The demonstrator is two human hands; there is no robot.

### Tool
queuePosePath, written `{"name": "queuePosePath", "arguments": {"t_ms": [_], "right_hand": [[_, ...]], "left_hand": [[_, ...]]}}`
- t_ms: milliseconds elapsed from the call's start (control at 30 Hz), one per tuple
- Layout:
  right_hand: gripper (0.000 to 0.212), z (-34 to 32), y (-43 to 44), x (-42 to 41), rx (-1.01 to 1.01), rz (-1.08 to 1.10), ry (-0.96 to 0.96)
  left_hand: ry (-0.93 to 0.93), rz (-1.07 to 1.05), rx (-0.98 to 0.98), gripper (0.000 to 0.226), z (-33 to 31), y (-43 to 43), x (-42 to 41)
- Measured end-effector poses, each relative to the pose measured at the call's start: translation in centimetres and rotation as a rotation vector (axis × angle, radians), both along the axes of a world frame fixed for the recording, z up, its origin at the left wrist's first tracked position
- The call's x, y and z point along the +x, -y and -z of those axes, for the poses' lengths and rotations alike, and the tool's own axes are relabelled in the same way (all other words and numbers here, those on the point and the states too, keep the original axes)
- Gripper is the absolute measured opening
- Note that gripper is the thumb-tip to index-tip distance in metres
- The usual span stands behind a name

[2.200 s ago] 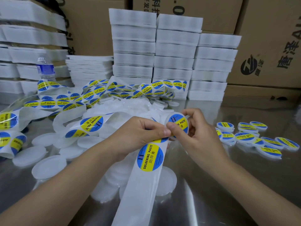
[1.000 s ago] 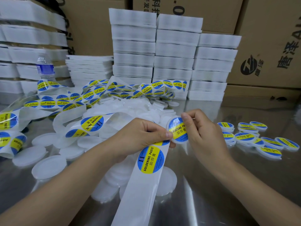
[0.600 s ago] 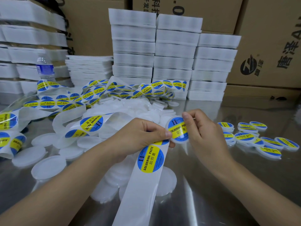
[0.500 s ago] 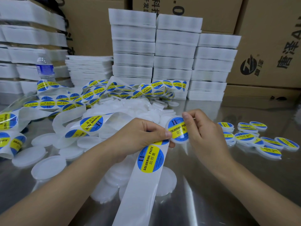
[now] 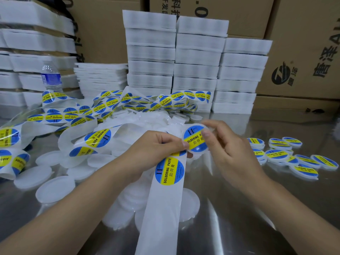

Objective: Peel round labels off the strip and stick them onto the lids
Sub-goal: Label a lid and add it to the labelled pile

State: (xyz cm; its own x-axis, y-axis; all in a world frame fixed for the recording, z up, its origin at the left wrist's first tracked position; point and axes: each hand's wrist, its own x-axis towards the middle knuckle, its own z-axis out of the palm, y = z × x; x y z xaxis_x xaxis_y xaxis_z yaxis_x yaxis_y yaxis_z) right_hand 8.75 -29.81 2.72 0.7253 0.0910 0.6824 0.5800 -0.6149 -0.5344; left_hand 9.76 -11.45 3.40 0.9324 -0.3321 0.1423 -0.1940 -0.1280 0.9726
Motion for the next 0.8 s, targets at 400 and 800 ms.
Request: {"name": "queuePosePath", "arguments": {"t_ms": [400,800], "right_hand": [[0.036,0.2,0.9,1.5,0.159,0.108,-0.058],[0.065,2.3,6.2,5.2,-0.566,0.756,-0.661]], "left_hand": [[0.054,-0.050,-0.056,0.015,0.0,0.0,0.4],[0.205,-0.076,-0.069,0.074,0.5,-0.4,1.2]]}}
